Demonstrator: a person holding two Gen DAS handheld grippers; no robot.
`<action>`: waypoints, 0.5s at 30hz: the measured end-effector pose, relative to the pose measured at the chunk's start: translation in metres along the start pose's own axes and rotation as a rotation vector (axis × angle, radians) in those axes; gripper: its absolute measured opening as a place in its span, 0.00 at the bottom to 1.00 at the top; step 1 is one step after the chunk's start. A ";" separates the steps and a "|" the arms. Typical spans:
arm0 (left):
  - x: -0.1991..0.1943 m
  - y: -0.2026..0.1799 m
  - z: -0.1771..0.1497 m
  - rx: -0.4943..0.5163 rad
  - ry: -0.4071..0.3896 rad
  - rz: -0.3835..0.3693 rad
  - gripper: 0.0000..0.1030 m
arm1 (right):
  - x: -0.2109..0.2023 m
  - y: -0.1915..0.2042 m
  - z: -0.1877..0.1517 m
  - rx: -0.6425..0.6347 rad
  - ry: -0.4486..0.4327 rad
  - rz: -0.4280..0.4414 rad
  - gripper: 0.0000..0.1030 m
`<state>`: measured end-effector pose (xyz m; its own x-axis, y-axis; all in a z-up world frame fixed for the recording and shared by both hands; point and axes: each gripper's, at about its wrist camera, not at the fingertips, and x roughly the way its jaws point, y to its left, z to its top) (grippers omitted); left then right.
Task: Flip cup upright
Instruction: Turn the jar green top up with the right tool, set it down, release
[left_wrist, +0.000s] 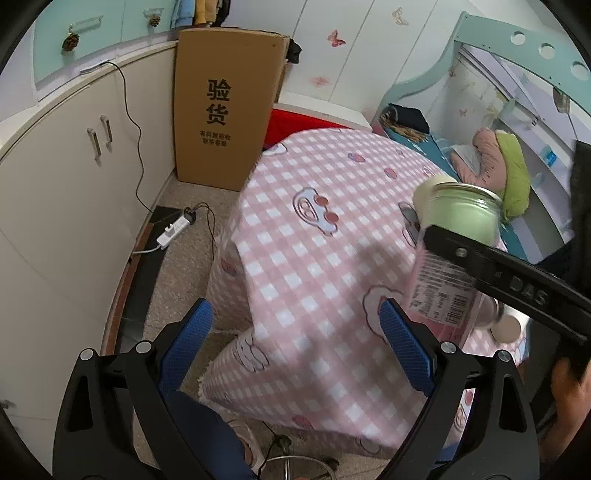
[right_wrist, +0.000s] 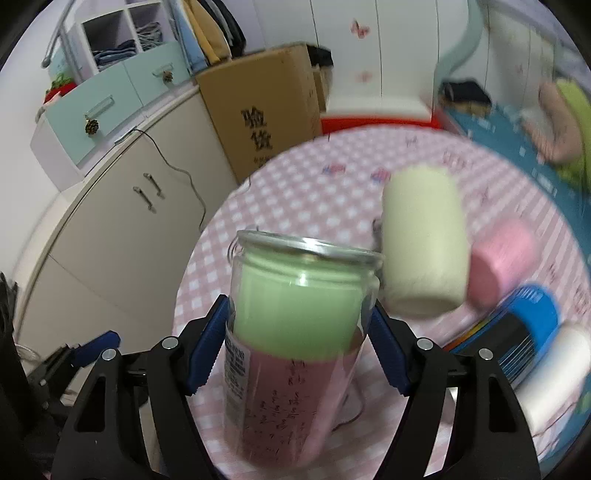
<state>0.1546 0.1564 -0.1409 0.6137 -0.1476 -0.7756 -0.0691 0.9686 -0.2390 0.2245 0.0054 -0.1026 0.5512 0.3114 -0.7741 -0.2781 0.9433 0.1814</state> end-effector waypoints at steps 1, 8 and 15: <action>0.001 0.001 0.002 -0.007 -0.005 0.006 0.90 | -0.003 0.000 0.001 -0.012 -0.023 -0.015 0.68; 0.007 0.001 0.011 -0.027 -0.017 0.027 0.90 | -0.008 -0.005 -0.011 -0.080 -0.148 -0.100 0.65; 0.004 -0.004 0.010 -0.019 -0.019 0.029 0.90 | -0.006 0.000 -0.017 -0.105 -0.146 -0.084 0.67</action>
<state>0.1657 0.1543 -0.1375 0.6264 -0.1158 -0.7709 -0.1015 0.9684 -0.2279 0.2077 0.0012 -0.1084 0.6820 0.2524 -0.6864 -0.3024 0.9519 0.0496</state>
